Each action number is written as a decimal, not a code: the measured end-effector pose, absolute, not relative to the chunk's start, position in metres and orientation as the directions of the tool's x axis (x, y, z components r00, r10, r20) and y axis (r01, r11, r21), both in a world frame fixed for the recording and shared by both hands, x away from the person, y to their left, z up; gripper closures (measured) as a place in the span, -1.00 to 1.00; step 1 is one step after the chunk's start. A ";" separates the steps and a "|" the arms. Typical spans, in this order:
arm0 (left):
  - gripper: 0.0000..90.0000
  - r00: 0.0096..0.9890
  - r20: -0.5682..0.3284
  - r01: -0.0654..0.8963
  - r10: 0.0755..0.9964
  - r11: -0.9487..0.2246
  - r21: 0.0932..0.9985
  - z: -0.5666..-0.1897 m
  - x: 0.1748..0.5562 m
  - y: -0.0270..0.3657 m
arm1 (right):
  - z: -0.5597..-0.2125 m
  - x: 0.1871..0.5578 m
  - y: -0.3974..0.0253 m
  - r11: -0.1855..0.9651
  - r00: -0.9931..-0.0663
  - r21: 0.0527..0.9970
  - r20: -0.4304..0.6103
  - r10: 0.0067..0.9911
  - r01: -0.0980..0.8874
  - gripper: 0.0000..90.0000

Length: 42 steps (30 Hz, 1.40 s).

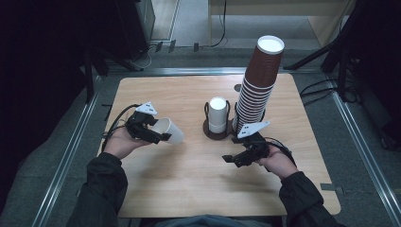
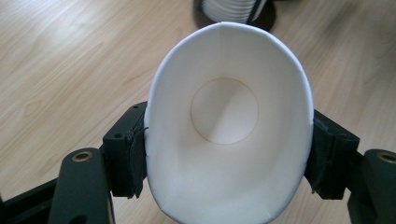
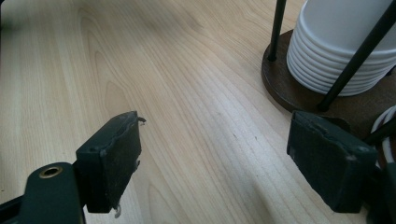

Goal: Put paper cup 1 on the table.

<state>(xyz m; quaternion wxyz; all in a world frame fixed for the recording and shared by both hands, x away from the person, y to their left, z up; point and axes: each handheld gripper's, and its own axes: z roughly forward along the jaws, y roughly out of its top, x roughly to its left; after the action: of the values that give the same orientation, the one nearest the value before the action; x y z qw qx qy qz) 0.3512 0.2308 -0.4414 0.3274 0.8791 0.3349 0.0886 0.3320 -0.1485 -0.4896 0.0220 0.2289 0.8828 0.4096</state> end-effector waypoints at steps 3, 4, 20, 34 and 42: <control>-0.38 0.741 -0.050 0.546 0.670 -0.558 0.625 -0.443 0.353 0.242 | -0.490 0.332 -0.148 0.563 -0.896 0.732 0.147 0.419 0.383 -0.60; -0.38 0.733 -0.049 0.555 0.679 -0.553 0.621 -0.443 0.353 0.245 | -0.490 0.332 -0.148 0.565 -0.896 0.730 0.149 0.418 0.385 -0.60; -0.39 0.628 -0.041 0.649 0.777 -0.495 0.578 -0.453 0.372 0.281 | -0.492 0.332 -0.148 0.572 -0.896 0.722 0.153 0.417 0.389 -0.60; -0.40 0.561 -0.032 0.735 0.827 -0.480 0.479 -0.454 0.407 0.291 | -0.493 0.333 -0.146 0.572 -0.897 0.723 0.155 0.414 0.389 -0.60; -0.42 0.561 0.019 0.748 0.828 -0.517 0.417 -0.452 0.419 0.279 | -0.492 0.333 -0.147 0.570 -0.894 0.721 0.159 0.418 0.395 -0.60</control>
<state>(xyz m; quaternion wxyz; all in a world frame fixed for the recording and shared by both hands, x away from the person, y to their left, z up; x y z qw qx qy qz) 0.4190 0.2792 -0.4521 0.1844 0.8640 0.4558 0.1084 0.3334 -0.1474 -0.4925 0.0147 0.2294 0.8857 0.4032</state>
